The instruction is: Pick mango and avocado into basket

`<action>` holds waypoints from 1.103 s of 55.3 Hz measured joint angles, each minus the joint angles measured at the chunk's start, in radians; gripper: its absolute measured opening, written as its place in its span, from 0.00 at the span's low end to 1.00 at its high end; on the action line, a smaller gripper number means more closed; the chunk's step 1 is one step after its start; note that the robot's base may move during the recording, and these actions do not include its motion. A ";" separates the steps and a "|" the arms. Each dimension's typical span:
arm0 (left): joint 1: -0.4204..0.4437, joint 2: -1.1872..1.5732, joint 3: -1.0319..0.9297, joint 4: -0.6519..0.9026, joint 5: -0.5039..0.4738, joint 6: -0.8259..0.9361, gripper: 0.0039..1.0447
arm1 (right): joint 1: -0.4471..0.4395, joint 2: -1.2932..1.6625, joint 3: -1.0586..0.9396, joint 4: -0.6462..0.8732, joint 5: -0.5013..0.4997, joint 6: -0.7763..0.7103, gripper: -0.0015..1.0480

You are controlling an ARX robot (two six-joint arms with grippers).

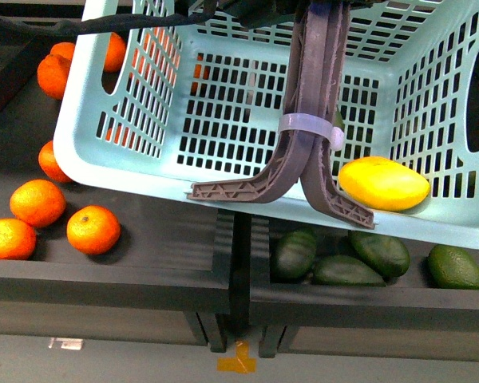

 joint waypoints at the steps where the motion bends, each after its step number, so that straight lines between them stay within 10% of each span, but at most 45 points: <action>1: 0.000 0.000 0.000 0.000 -0.001 0.000 0.06 | 0.002 -0.010 -0.003 -0.001 0.011 -0.004 0.92; 9: 0.000 0.000 0.000 0.000 -0.008 0.009 0.06 | 0.037 -0.179 -0.089 0.015 0.126 -0.113 0.90; 15: 0.000 0.000 0.000 0.000 -0.002 0.004 0.06 | 0.018 -0.301 -0.308 0.397 0.129 -0.196 0.66; 31: 0.000 0.000 0.000 0.000 0.002 -0.001 0.06 | -0.085 -0.507 -0.598 0.468 0.029 -0.227 0.02; 61: 0.000 0.000 0.000 0.000 0.000 -0.001 0.06 | -0.199 -0.772 -0.752 0.357 -0.079 -0.227 0.02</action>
